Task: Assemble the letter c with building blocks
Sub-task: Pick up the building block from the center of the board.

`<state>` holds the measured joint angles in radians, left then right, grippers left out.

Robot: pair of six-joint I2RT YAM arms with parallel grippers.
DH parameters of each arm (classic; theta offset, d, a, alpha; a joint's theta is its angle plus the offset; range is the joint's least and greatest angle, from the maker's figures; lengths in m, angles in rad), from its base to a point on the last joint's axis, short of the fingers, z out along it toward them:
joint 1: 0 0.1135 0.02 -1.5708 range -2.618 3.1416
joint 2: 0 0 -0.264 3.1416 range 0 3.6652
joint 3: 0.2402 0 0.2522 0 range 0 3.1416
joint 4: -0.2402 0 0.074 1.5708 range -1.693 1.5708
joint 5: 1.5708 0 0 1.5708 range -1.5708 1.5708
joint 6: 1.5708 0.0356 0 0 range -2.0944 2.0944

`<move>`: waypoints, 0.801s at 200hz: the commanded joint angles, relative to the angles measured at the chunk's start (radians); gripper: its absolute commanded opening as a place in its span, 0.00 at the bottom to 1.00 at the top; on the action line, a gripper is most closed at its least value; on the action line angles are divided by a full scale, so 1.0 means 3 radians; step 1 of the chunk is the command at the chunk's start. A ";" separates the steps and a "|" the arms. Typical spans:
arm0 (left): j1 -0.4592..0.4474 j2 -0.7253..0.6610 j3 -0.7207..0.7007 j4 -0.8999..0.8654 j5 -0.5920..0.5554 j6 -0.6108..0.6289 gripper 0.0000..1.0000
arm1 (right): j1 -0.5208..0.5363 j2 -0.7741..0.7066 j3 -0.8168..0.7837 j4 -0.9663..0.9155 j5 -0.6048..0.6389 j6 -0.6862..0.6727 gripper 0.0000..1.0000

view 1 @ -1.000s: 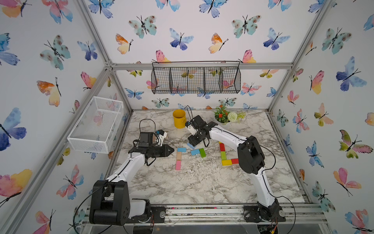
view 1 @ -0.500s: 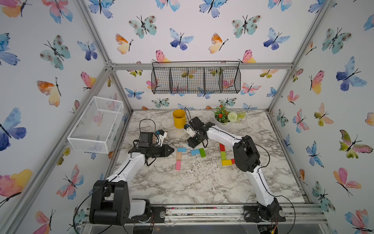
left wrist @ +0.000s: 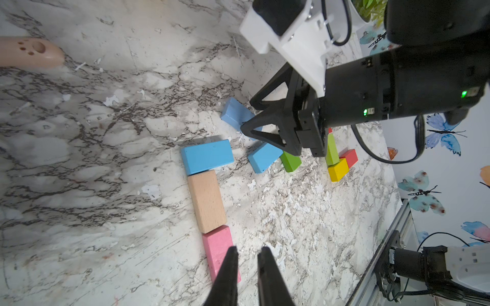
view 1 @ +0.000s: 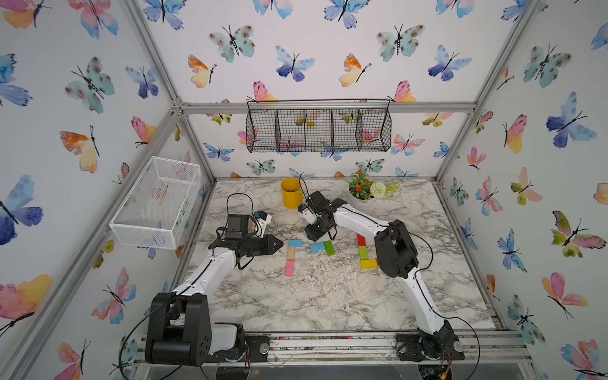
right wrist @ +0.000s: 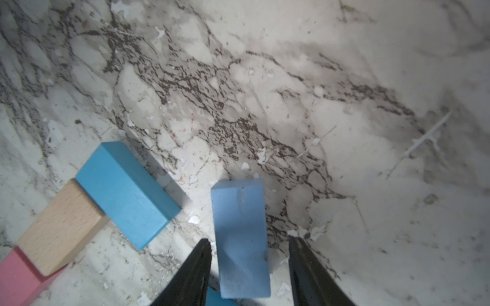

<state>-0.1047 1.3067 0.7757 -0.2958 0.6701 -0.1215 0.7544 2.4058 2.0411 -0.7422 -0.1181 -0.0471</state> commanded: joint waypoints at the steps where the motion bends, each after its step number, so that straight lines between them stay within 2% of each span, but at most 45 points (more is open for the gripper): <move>1: 0.0006 -0.0071 -0.0019 -0.0021 -0.0020 0.0011 0.18 | 0.0011 0.0095 0.0084 -0.0134 -0.0052 -0.0035 0.51; 91: 0.0004 -0.0112 -0.0029 -0.0037 -0.0112 0.0012 0.18 | 0.0011 0.0147 0.0082 -0.0228 -0.0103 -0.0058 0.43; 128: 0.0006 -0.0102 -0.0029 -0.0037 -0.0106 0.0016 0.18 | 0.0011 0.0101 0.0076 -0.0227 -0.0067 -0.0085 0.33; 160: 0.0006 -0.0079 -0.0029 -0.0045 -0.0094 0.0011 0.18 | 0.0011 0.0027 0.0061 -0.0217 -0.0017 -0.0114 0.31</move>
<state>-0.1047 1.2938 0.7757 -0.2966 0.6472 -0.1211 0.7544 2.4245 2.0537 -0.7773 -0.1329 -0.0658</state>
